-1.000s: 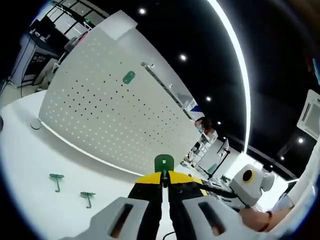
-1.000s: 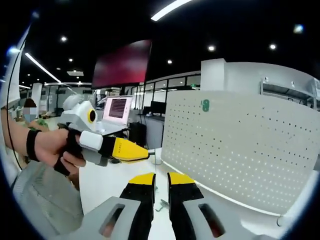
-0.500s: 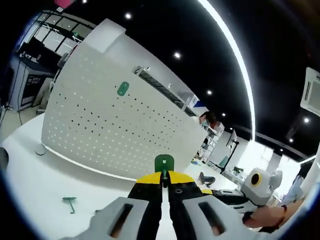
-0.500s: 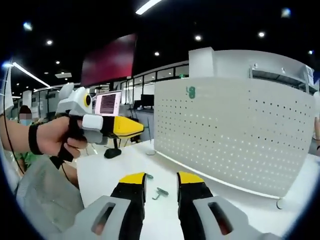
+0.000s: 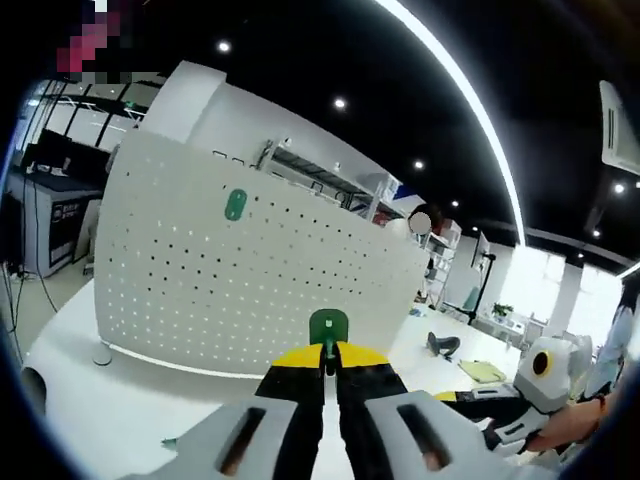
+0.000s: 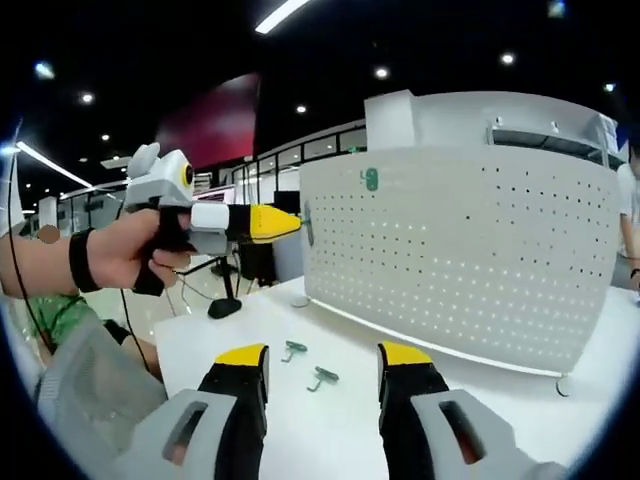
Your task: Insert the hook assembly into the mounting plate slot until the hook locks in place.
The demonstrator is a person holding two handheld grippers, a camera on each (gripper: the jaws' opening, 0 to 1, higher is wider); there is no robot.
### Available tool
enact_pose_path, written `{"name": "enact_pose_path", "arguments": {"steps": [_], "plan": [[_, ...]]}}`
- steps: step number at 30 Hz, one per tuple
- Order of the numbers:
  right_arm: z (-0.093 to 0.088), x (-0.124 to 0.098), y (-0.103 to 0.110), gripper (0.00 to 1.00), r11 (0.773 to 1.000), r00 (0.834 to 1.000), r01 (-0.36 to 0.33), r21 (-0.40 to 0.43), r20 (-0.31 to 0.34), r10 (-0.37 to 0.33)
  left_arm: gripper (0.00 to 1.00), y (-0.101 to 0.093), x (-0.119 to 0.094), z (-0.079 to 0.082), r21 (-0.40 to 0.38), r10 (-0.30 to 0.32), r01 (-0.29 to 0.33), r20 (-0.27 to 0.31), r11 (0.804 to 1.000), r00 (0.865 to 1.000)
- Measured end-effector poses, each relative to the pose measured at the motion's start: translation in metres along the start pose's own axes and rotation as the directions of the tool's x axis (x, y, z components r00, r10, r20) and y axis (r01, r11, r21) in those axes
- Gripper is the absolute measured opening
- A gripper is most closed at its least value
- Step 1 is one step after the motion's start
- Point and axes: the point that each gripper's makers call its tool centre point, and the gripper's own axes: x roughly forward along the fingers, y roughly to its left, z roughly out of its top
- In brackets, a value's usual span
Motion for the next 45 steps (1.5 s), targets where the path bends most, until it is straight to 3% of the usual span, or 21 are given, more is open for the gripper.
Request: {"name": "enact_pose_path", "arguments": {"steps": [4, 11, 17, 19, 36, 45], "plan": [[0.001, -0.002, -0.003, 0.55, 1.000, 1.000, 0.005, 0.016, 0.010, -0.005, 0.03, 0.001, 0.006, 0.009, 0.012, -0.005, 0.005, 0.010, 1.000, 1.000], [0.001, -0.007, -0.012, 0.61, 0.999, 0.999, 0.030, 0.031, 0.012, -0.030, 0.03, 0.002, 0.015, 0.017, 0.049, 0.006, -0.007, 0.010, 0.999, 1.000], [-0.002, -0.010, -0.011, 0.59, 0.999, 1.000, 0.026, 0.037, 0.005, -0.026, 0.03, 0.008, 0.021, 0.028, 0.111, 0.064, -0.066, 0.025, 0.992, 0.998], [-0.002, -0.010, -0.011, 0.59, 0.999, 1.000, 0.029, 0.044, 0.004, -0.029, 0.03, 0.012, 0.024, 0.029, 0.170, 0.092, -0.093, 0.015, 0.981, 0.996], [-0.010, -0.016, -0.011, 0.58, 0.999, 0.999, 0.024, 0.044, -0.022, -0.023, 0.03, 0.026, 0.048, 0.046, 0.183, 0.150, -0.154, 0.037, 0.971, 0.988], [-0.009, -0.020, -0.012, 0.65, 0.999, 0.999, 0.041, 0.022, -0.021, -0.041, 0.03, 0.032, 0.060, 0.056, 0.206, 0.182, -0.186, 0.039, 0.961, 0.983]]}}
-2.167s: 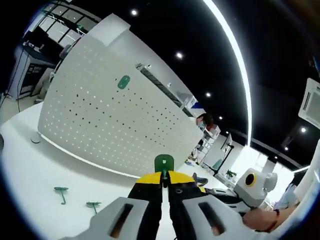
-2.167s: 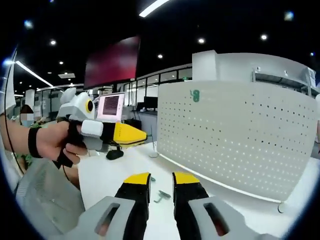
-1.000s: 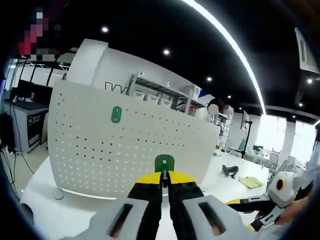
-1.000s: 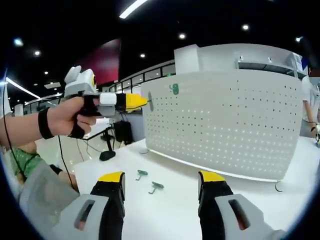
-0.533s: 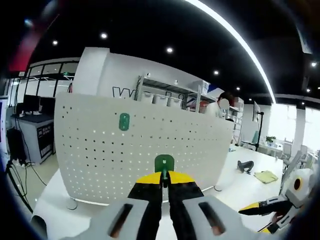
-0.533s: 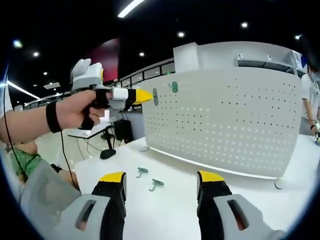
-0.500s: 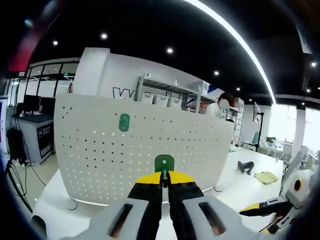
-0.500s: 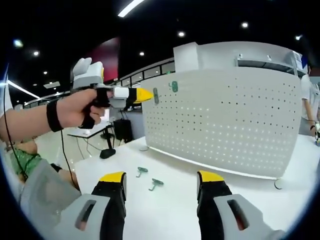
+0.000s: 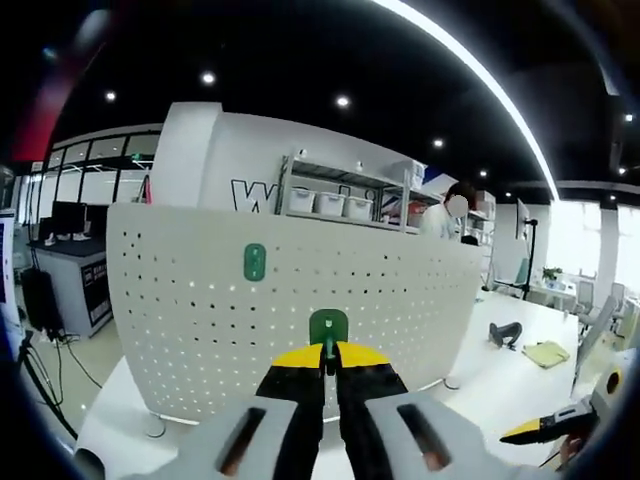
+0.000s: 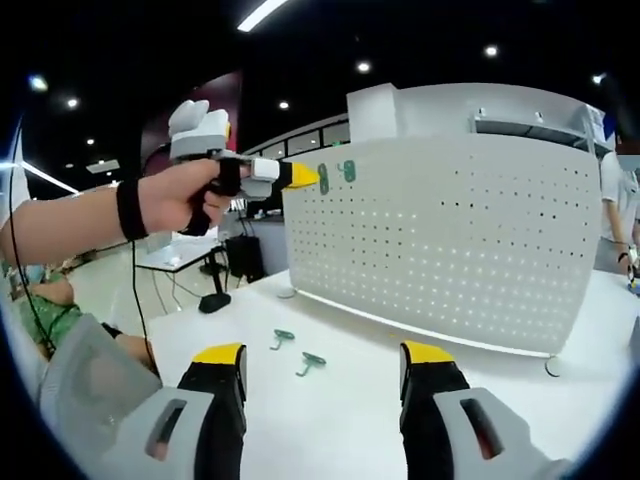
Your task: Insert the hook assembly into the mounting plate slot until the hook locks in place.
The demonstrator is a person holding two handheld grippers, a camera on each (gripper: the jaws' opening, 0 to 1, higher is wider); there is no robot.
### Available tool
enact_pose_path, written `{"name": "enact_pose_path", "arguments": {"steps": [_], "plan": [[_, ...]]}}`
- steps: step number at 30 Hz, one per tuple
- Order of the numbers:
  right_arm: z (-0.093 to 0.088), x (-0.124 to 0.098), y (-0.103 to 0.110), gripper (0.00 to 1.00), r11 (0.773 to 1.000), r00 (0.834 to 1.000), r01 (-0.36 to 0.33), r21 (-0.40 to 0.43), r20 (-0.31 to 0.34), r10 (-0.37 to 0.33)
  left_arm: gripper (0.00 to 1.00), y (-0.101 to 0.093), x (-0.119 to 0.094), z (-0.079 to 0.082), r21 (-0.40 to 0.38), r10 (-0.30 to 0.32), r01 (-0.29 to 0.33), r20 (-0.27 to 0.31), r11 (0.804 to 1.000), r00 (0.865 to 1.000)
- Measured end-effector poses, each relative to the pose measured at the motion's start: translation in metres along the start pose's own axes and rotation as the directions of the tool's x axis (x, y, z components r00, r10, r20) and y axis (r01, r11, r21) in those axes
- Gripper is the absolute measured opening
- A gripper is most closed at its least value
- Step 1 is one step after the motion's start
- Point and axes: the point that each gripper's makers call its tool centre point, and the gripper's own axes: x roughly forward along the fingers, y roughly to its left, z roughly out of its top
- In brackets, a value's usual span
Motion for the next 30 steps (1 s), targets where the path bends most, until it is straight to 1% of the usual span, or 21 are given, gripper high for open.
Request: {"name": "enact_pose_path", "arguments": {"steps": [4, 6, 7, 9, 12, 15, 17, 19, 23, 25, 28, 30], "plan": [[0.000, -0.003, 0.000, 0.67, 1.000, 1.000, 0.007, -0.016, 0.006, -0.007, 0.03, 0.001, 0.004, 0.000, 0.014, 0.008, -0.008, -0.007, 1.000, 1.000], [0.003, -0.006, -0.001, 0.69, 0.999, 1.000, 0.023, -0.036, 0.021, -0.023, 0.03, 0.001, 0.004, 0.002, 0.008, 0.011, -0.011, 0.004, 1.000, 1.000], [0.004, -0.007, 0.000, 0.69, 0.999, 1.000, 0.022, -0.031, 0.022, -0.022, 0.03, 0.002, 0.004, 0.003, 0.015, 0.019, -0.019, 0.009, 1.000, 1.000], [0.004, -0.007, 0.003, 0.68, 1.000, 1.000, 0.006, -0.022, 0.028, -0.005, 0.03, 0.004, 0.006, 0.004, 0.023, 0.024, -0.024, 0.016, 0.999, 1.000], [-0.002, -0.007, 0.008, 0.66, 0.999, 1.000, -0.027, -0.024, 0.002, 0.027, 0.03, 0.006, 0.010, 0.006, 0.028, 0.026, -0.026, 0.016, 0.999, 1.000], [-0.004, -0.009, 0.008, 0.69, 0.999, 1.000, -0.026, -0.024, 0.002, 0.026, 0.02, 0.008, 0.013, 0.011, 0.040, 0.036, -0.037, 0.026, 0.999, 0.999], [-0.003, -0.010, 0.009, 0.69, 1.000, 1.000, -0.028, -0.008, 0.012, 0.028, 0.02, 0.009, 0.016, 0.013, 0.043, 0.040, -0.041, 0.029, 0.998, 0.999], [-0.003, -0.011, 0.007, 0.69, 1.000, 1.000, -0.022, -0.009, 0.016, 0.022, 0.02, 0.008, 0.017, 0.015, 0.040, 0.045, -0.046, 0.027, 0.998, 0.999], [-0.001, -0.014, 0.003, 0.67, 1.000, 1.000, -0.001, -0.013, 0.023, 0.002, 0.02, 0.008, 0.023, 0.019, 0.081, 0.060, -0.062, 0.022, 0.995, 0.998], [0.000, -0.016, 0.001, 0.67, 1.000, 0.999, 0.005, -0.003, 0.032, -0.005, 0.03, 0.011, 0.027, 0.019, 0.079, 0.071, -0.071, 0.007, 0.994, 0.997], [-0.001, -0.017, 0.001, 0.67, 1.000, 1.000, 0.008, -0.004, 0.029, -0.008, 0.03, 0.014, 0.031, 0.022, 0.082, 0.079, -0.079, 0.008, 0.993, 0.997], [-0.001, -0.019, -0.001, 0.67, 1.000, 0.999, 0.013, -0.003, 0.032, -0.013, 0.03, 0.011, 0.034, 0.027, 0.091, 0.059, -0.062, 0.032, 0.994, 0.998]]}}
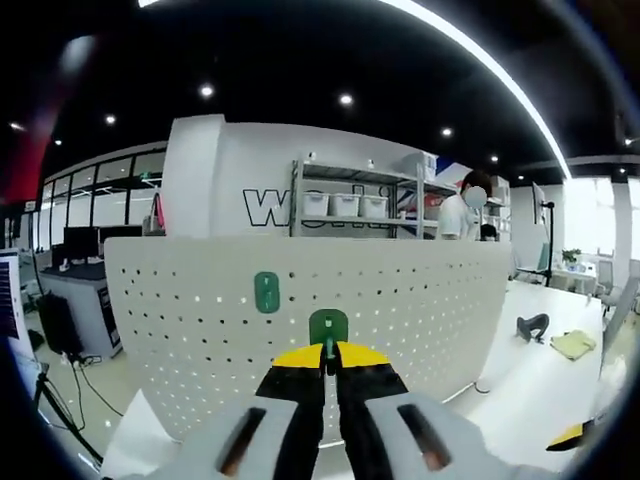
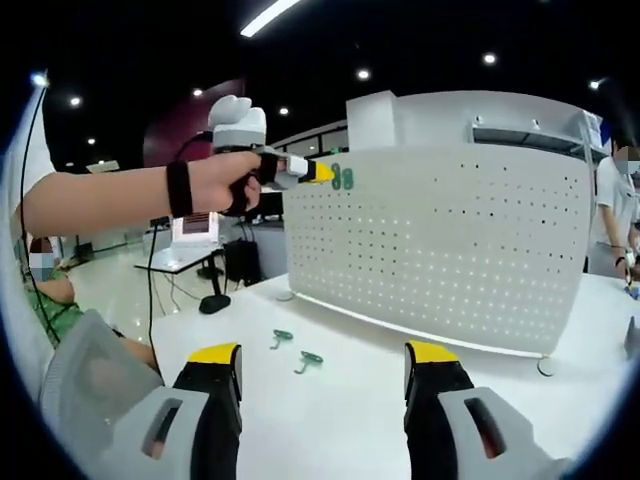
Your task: Insert the hook assembly into the mounting plate slot until the hook locks in place.
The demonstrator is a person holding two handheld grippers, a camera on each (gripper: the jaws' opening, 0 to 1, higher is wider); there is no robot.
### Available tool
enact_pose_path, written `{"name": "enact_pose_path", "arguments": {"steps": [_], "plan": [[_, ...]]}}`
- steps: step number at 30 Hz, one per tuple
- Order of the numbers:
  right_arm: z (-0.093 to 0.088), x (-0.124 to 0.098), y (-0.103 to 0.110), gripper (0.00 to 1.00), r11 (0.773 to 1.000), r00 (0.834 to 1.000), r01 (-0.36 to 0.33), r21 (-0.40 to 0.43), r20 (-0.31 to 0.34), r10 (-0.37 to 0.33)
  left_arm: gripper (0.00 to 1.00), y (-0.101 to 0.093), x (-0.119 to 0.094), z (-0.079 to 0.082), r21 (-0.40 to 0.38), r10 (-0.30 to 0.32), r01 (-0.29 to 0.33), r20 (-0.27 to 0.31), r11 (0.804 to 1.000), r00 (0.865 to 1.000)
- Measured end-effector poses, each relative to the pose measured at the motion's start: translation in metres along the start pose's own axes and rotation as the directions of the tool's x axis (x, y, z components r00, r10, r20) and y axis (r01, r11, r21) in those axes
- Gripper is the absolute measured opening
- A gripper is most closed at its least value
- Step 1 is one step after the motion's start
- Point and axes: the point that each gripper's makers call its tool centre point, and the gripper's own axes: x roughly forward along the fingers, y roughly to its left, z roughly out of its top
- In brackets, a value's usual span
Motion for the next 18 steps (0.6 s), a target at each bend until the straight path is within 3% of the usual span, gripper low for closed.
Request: {"name": "enact_pose_path", "arguments": {"steps": [2, 18], "plan": [[0.001, -0.001, -0.002, 0.66, 1.000, 1.000, 0.004, 0.003, 0.006, -0.004, 0.03, 0.000, 0.004, -0.002, 0.024, 0.008, -0.008, -0.017, 1.000, 1.000], [-0.002, -0.008, -0.007, 0.65, 0.999, 1.000, 0.027, 0.023, 0.013, -0.027, 0.03, 0.000, 0.024, 0.001, 0.006, 0.041, -0.041, -0.030, 0.999, 0.999]]}}
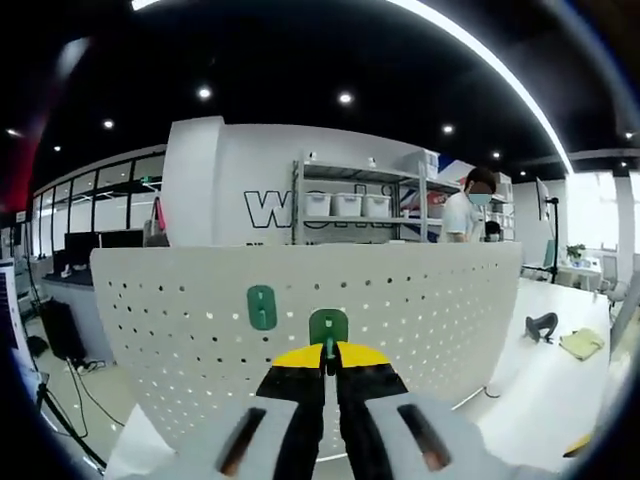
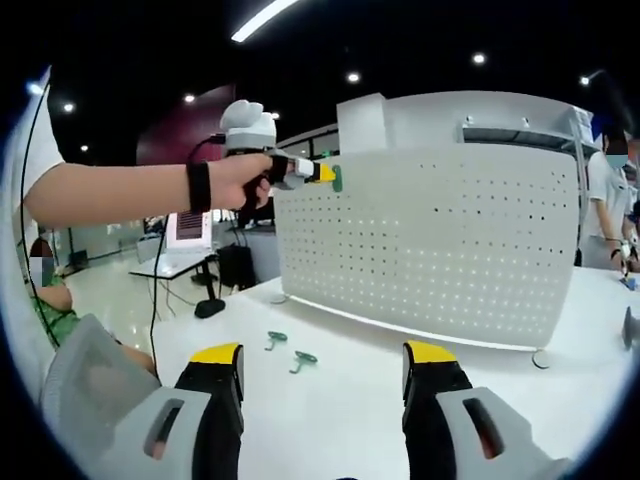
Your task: Insert the hook assembly into the mounting plate slot until the hook locks in place.
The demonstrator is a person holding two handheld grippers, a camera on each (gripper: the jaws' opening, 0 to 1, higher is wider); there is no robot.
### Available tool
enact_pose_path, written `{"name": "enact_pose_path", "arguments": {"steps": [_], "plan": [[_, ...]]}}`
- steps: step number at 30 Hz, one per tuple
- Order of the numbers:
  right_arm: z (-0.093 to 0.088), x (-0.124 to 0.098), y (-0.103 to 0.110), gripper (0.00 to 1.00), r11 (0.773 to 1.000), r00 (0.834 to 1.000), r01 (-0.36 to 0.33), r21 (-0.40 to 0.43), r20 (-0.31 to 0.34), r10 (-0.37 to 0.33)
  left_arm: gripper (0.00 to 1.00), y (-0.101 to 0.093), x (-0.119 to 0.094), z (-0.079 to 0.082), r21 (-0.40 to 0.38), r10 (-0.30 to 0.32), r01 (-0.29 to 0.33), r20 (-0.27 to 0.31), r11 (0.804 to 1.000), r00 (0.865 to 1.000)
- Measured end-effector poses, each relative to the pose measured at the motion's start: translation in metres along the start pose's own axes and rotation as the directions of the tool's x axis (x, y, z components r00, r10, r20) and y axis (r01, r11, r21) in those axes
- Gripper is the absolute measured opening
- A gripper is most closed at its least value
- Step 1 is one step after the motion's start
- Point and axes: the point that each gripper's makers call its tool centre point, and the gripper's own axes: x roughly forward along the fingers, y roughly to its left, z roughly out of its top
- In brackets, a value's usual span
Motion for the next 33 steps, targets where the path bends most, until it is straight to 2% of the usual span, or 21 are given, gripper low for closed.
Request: {"name": "enact_pose_path", "arguments": {"steps": [6, 24, 30, 33], "plan": [[0.000, -0.002, -0.002, 0.65, 1.000, 1.000, 0.004, 0.005, -0.002, -0.004, 0.03, -0.001, 0.006, -0.002, -0.004, 0.011, -0.011, -0.010, 1.000, 1.000], [-0.004, -0.002, 0.002, 0.64, 1.000, 1.000, 0.006, 0.024, 0.000, -0.006, 0.02, -0.002, 0.030, 0.006, 0.016, 0.039, -0.039, -0.004, 0.999, 0.999], [-0.003, -0.004, 0.000, 0.64, 1.000, 1.000, 0.007, 0.018, 0.002, -0.007, 0.02, 0.005, 0.036, 0.007, -0.032, 0.055, -0.055, -0.008, 0.998, 0.998], [-0.003, -0.006, -0.003, 0.64, 1.000, 1.000, 0.017, 0.025, 0.007, -0.018, 0.02, 0.004, 0.040, 0.009, -0.028, 0.063, -0.063, -0.011, 0.998, 0.998]]}}
